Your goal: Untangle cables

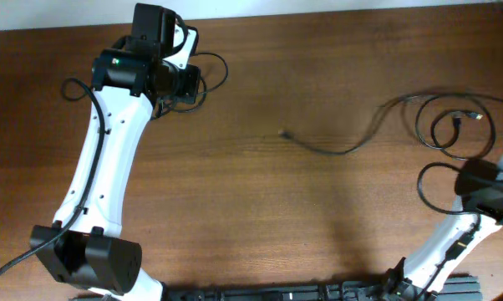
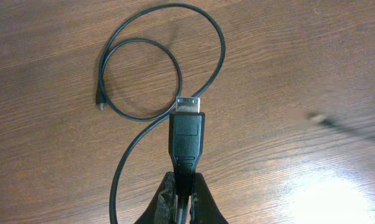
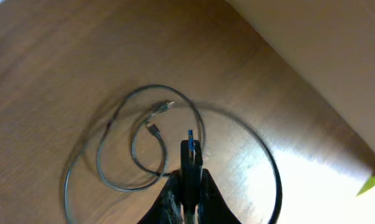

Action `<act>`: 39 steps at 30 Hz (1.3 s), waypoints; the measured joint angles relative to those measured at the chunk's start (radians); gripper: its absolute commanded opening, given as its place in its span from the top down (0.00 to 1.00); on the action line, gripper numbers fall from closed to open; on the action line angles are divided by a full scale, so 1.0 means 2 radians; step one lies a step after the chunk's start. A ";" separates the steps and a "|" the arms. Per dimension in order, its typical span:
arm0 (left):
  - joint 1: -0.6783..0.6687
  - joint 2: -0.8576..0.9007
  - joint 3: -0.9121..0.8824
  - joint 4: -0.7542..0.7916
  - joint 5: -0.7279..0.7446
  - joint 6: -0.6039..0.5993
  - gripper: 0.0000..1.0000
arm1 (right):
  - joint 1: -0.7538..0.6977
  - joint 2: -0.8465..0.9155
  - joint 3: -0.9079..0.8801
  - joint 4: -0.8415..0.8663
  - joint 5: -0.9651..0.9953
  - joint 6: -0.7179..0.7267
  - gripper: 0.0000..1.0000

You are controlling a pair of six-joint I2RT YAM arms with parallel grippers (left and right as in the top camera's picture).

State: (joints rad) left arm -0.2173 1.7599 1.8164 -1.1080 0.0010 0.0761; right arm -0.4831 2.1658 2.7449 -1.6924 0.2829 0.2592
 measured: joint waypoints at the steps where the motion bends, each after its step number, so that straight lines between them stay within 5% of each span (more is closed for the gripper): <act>1: 0.000 0.000 0.000 0.000 0.000 -0.001 1.00 | -0.007 0.001 -0.003 0.000 -0.010 0.002 0.46; 2: 0.000 0.000 0.000 -0.001 0.000 -0.001 0.99 | -0.014 0.001 -0.010 0.000 -0.043 0.003 0.36; 10: 0.000 0.000 -0.001 -0.003 0.000 -0.002 0.99 | 0.046 0.001 -0.034 0.000 -0.254 -0.096 0.36; 16: 0.000 0.000 -0.023 -0.003 0.005 -0.003 0.99 | 0.138 0.004 -0.246 0.018 -0.263 -0.115 0.37; 22: 0.000 0.000 -0.026 -0.002 0.007 -0.003 0.99 | 0.271 0.008 -0.402 0.148 -0.255 -0.254 0.39; 25: 0.000 0.000 -0.027 -0.002 0.008 -0.003 0.98 | 0.308 0.009 -0.481 0.241 -0.244 -0.273 0.44; 27: 0.000 0.000 -0.027 -0.002 0.008 -0.003 0.98 | 0.327 0.009 -0.531 0.283 -0.241 -0.278 0.57; 30: 0.000 0.001 -0.027 -0.002 0.009 -0.003 0.98 | 0.348 0.010 -0.571 0.320 -0.233 -0.281 0.96; 34: 0.000 0.001 -0.027 -0.002 0.009 -0.003 0.98 | 0.348 0.009 -0.573 0.323 -0.217 -0.259 0.96; 39: 0.000 0.001 -0.027 -0.003 0.009 -0.003 0.98 | 0.322 0.006 -0.564 0.311 -0.171 -0.126 0.96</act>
State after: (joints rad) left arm -0.2176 1.7615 1.7630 -1.1133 0.0196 0.0696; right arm 0.1608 2.1788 1.6169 -1.0698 -0.0589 0.0074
